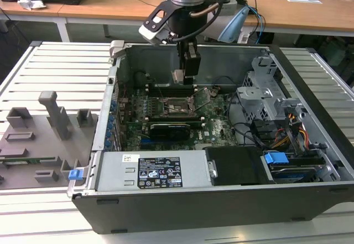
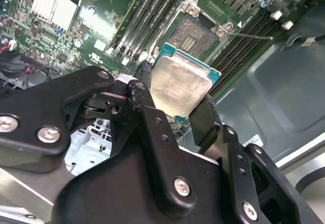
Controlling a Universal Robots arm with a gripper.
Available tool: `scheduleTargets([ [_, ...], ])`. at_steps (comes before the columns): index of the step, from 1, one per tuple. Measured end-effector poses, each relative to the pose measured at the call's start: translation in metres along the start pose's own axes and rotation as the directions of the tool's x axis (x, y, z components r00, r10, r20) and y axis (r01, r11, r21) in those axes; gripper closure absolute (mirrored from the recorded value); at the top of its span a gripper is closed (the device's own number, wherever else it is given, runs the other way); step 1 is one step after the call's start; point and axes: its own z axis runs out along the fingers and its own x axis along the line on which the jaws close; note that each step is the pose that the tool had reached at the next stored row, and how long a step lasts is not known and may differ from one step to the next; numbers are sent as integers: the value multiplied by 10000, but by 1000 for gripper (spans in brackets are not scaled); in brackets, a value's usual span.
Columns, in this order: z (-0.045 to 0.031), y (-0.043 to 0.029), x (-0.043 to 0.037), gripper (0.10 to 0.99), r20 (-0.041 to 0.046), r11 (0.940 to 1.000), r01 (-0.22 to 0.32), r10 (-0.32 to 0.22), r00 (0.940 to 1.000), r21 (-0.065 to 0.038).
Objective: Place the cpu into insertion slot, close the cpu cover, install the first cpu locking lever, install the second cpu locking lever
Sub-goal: 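Place the cpu into insertion slot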
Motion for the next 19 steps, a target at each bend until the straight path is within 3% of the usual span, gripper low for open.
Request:
scheduleTargets([
  [19, 5, -116, 8, 545, 10, 9999, -158, 158, 9999, -3],
])
